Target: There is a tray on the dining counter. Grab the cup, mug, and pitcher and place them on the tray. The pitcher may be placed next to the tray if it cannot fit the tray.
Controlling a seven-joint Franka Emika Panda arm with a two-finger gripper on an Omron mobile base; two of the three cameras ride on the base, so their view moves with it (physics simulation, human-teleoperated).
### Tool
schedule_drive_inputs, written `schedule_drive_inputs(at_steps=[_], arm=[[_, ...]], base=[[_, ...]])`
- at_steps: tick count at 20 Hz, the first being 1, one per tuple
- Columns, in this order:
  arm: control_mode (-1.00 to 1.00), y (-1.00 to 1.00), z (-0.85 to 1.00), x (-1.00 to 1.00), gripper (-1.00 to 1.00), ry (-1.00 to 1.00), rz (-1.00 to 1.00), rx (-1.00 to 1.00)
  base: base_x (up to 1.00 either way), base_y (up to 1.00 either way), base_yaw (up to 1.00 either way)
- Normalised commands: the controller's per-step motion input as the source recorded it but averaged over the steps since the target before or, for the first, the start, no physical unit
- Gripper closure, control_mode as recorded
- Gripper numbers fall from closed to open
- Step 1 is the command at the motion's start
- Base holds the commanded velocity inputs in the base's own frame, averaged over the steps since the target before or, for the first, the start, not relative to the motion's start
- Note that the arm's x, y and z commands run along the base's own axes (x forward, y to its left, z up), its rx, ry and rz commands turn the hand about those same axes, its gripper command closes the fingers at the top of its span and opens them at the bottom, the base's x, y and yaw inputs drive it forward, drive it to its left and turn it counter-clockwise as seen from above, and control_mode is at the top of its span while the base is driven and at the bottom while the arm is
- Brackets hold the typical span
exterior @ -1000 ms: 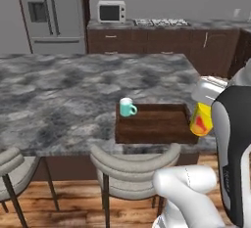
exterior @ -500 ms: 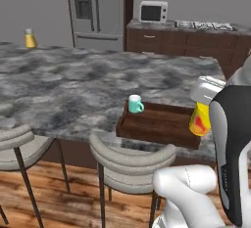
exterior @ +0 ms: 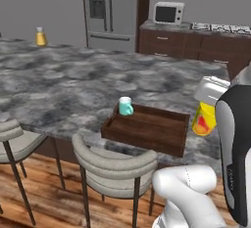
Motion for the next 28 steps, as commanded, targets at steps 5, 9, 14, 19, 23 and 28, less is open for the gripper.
schedule_drive_inputs(at_steps=[5,9,14,19,23,28], arm=[[1.0,0.0,0.0,0.0,1.0,0.0,0.0,0.0],[1.0,0.0,0.0,0.0,1.0,0.0,0.0,0.0],[1.0,0.0,0.0,0.0,1.0,0.0,0.0,0.0],[-1.0,0.0,-0.03,1.0,1.0,0.12,0.17,0.15],[-1.0,0.4,-0.21,0.93,1.0,0.1,0.03,0.03],[-1.0,0.5,-0.3,0.79,1.0,0.11,0.0,-0.06]], base=[[1.0,-0.07,0.29],[1.0,-0.1,0.14],[1.0,-0.14,0.22],[0.0,0.0,0.0],[0.0,0.0,0.0],[0.0,0.0,0.0]])
